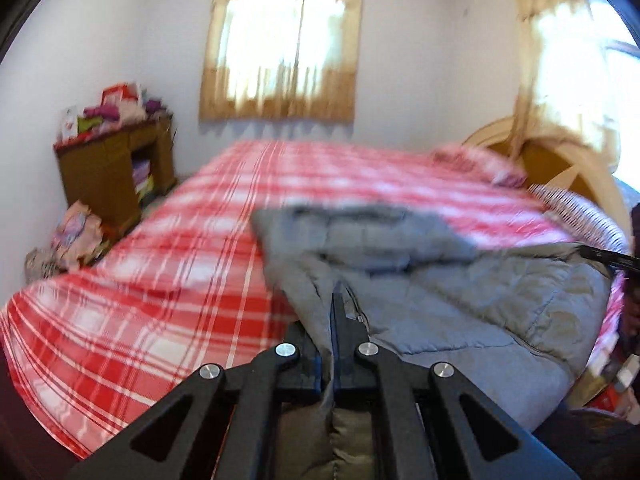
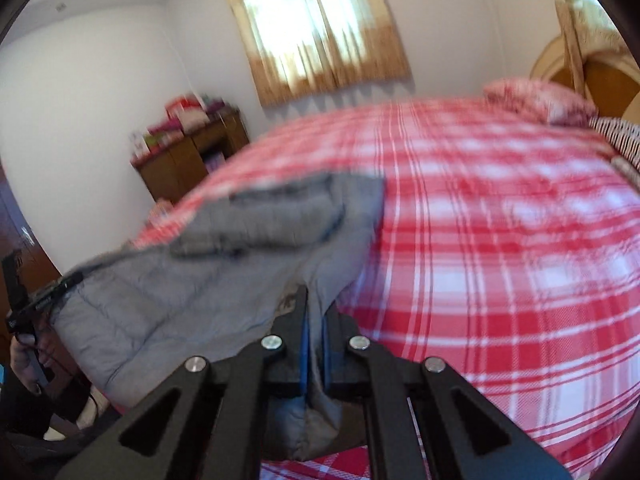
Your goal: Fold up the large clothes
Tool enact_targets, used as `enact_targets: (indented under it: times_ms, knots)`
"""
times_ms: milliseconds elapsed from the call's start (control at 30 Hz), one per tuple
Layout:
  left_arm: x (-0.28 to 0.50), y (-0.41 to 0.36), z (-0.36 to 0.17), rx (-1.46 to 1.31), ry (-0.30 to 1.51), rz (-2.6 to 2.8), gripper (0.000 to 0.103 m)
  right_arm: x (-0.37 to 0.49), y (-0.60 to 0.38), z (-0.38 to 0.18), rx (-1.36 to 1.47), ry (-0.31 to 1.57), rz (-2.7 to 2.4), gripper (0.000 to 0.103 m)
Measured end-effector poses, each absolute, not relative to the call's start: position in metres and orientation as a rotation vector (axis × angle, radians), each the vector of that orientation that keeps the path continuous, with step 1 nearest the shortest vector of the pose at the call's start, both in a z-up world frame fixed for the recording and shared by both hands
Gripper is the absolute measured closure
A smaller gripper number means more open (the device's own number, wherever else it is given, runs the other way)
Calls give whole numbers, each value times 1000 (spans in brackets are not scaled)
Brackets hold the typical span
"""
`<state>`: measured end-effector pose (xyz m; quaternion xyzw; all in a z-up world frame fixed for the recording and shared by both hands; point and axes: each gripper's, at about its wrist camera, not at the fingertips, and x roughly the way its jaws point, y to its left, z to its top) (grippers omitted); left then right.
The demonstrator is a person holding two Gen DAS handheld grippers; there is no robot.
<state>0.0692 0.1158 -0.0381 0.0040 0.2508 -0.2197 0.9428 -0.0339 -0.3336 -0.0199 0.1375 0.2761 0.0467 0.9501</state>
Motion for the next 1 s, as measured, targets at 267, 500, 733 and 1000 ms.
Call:
enact_targets:
  times_ms: [267,500,733,1000]
  knots:
    - [127,106,-17,66,466,-448,101,30,-357,7,316,422,57,97]
    - [262,70,-67,152,511,-292,96,167,-383,-37,341,514,-31,97]
    - [319,80,-86,51,531,-191,75,243,-398,-81,366,608,-68,97]
    - [329,103,-68,12,392,104,10,273,-424,-88,478,576,-157,14]
